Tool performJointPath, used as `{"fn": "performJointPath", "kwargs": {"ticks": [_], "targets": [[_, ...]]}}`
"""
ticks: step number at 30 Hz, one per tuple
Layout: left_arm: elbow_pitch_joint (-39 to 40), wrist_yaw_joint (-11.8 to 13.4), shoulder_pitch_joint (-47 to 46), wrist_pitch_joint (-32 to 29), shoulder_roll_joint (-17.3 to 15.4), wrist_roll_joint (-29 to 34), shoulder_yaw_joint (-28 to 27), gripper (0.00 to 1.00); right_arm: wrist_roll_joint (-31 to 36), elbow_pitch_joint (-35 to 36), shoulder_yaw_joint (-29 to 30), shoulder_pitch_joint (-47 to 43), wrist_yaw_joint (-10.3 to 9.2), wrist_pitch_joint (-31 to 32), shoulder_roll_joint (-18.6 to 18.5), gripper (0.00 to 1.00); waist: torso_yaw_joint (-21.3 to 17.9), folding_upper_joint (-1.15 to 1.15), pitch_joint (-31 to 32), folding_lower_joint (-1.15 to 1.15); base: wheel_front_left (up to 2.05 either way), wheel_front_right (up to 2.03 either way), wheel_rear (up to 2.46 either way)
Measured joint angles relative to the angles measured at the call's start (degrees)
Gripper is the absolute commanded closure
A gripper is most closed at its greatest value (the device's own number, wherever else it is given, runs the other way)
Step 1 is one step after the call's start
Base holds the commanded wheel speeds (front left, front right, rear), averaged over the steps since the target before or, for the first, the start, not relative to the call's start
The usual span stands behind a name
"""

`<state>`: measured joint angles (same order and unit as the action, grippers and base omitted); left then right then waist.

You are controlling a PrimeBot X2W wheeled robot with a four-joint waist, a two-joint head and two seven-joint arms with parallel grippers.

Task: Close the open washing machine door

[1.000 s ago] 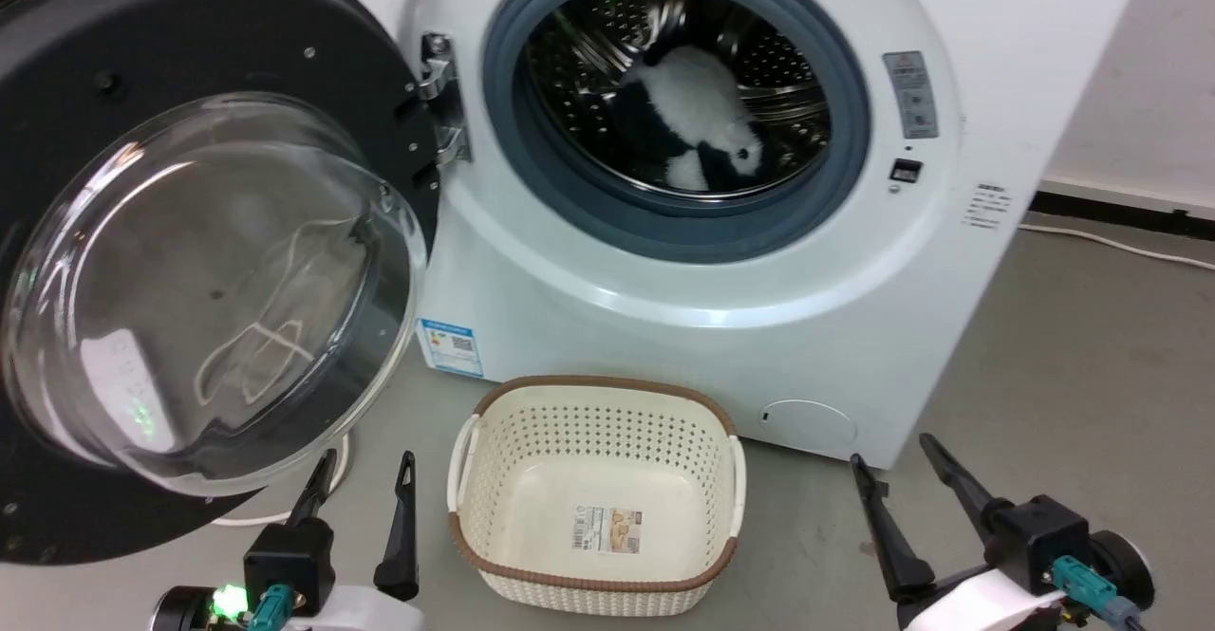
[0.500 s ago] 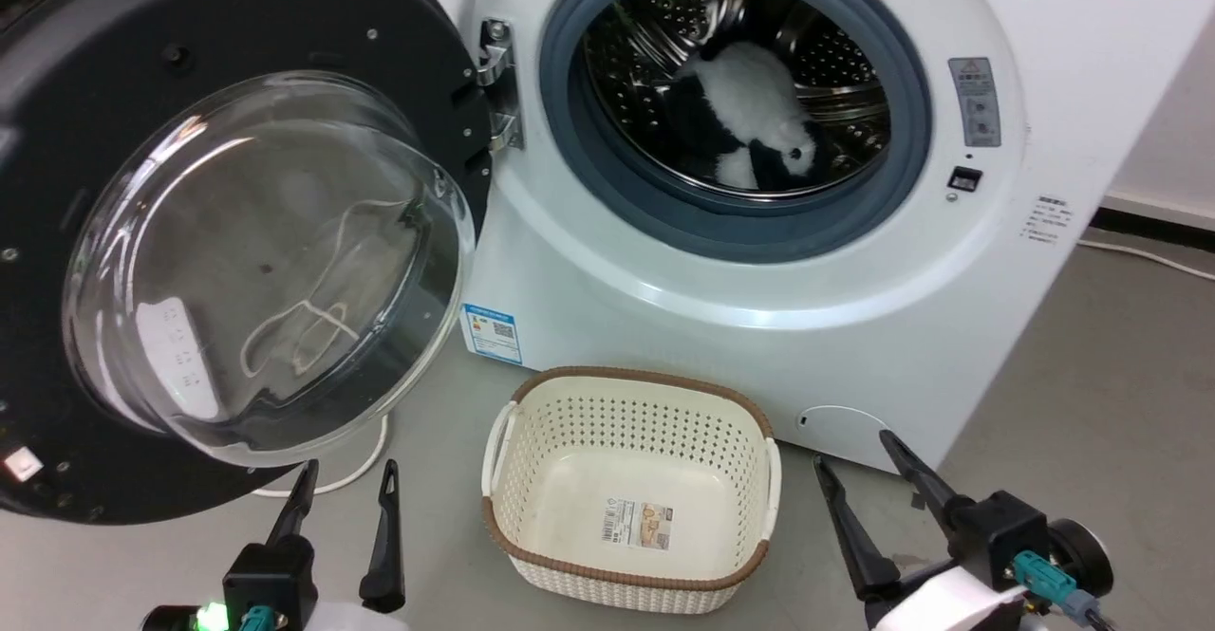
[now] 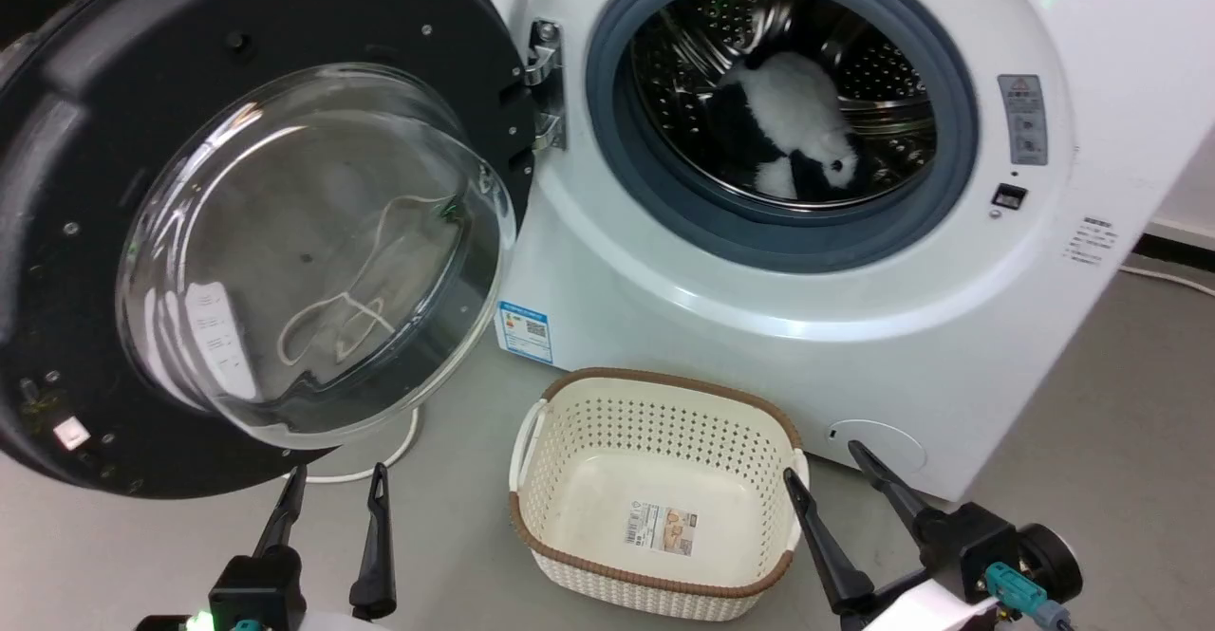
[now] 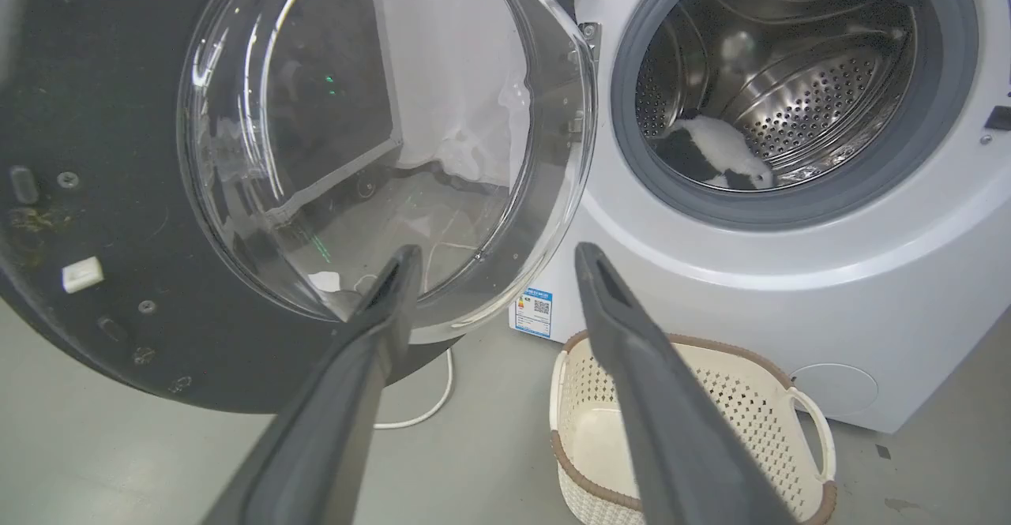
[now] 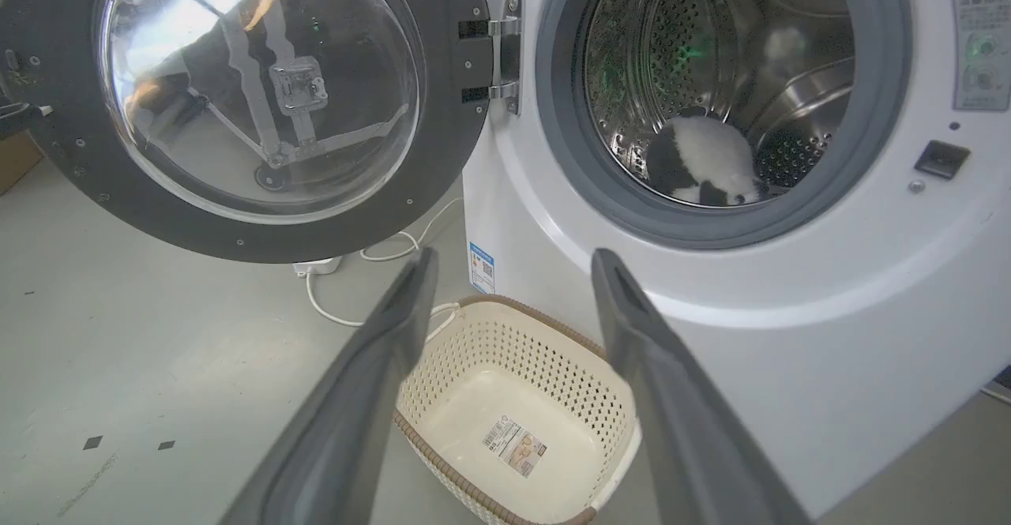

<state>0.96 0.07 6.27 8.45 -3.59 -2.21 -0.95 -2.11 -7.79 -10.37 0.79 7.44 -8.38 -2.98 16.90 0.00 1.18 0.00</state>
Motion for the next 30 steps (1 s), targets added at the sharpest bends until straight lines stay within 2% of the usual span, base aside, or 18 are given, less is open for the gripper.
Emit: {"fn": "performJointPath", "kwargs": {"ticks": [23, 24, 25, 26, 30], "targets": [[0.6, 0.3, 2.0, 2.7, 0.1, -0.5, -0.9, 0.0, -1.0, -2.3, -3.0, 0.4, 0.0, -2.9, -0.1, 0.0, 5.5, 0.0, 0.0, 0.0, 0.0, 0.0, 0.0], [0.7, 0.2, 2.0, 2.9, 0.1, -0.5, -1.1, 0.18, -1.0, -2.4, -3.1, 0.4, 0.0, -2.9, -0.1, 0.0, 5.9, 0.0, 0.0, 0.0, 0.0, 0.0, 0.0], [0.7, 0.2, 2.0, 2.9, 0.1, -0.5, -1.1, 0.77, -1.0, -2.4, -3.1, 0.4, 0.0, -2.9, -0.1, 0.0, 5.9, 0.0, 0.0, 0.0, 0.0, 0.0, 0.0], [1.2, -0.2, 2.0, 3.2, 0.1, -1.1, -1.3, 1.0, -1.0, -2.6, -3.2, 0.4, 0.0, -3.2, -0.1, 0.0, 6.4, 0.0, 0.0, 0.0, 0.0, 0.0, 0.0], [2.7, -0.3, 2.0, 3.5, 0.2, -2.4, -2.1, 1.0, -1.0, -2.7, -3.2, 0.4, 0.0, -3.5, -0.1, 0.0, 7.2, 0.0, 0.0, 0.0, 0.0, 0.0, 0.0]]}}
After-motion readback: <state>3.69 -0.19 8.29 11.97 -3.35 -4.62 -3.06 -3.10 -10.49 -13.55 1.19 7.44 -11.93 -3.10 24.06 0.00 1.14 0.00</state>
